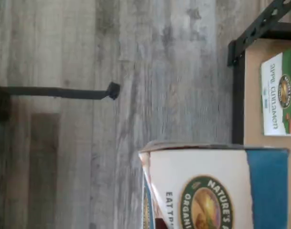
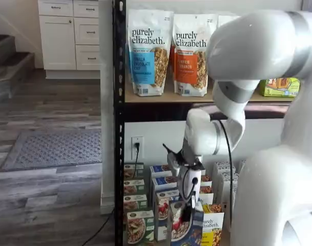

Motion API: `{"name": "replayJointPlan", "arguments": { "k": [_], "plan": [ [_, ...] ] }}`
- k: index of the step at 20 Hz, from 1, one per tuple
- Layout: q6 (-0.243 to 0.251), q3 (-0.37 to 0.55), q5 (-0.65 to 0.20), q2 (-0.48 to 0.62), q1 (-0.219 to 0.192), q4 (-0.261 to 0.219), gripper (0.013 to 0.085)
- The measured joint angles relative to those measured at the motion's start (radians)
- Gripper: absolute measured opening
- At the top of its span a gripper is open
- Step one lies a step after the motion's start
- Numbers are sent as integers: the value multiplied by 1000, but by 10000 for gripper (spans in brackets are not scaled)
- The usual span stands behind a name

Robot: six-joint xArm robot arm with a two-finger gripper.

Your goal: Pick up the blue and white box that is on the bottom shelf, the second box from the left

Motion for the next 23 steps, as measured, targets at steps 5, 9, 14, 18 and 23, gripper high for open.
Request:
{"name": "replayJointPlan", "arguments": {
  "k": [5, 9, 14, 18, 23],
  "plan": [
    [27, 27, 124, -154, -11, -35, 410],
    [18, 31, 211, -250, -16, -19, 410],
    [25, 7, 335, -346, -14, -10, 410],
    [45, -17, 412, -411, -3, -11, 410],
    [71, -51, 479, -450, 12, -18, 410]
  ]
}}
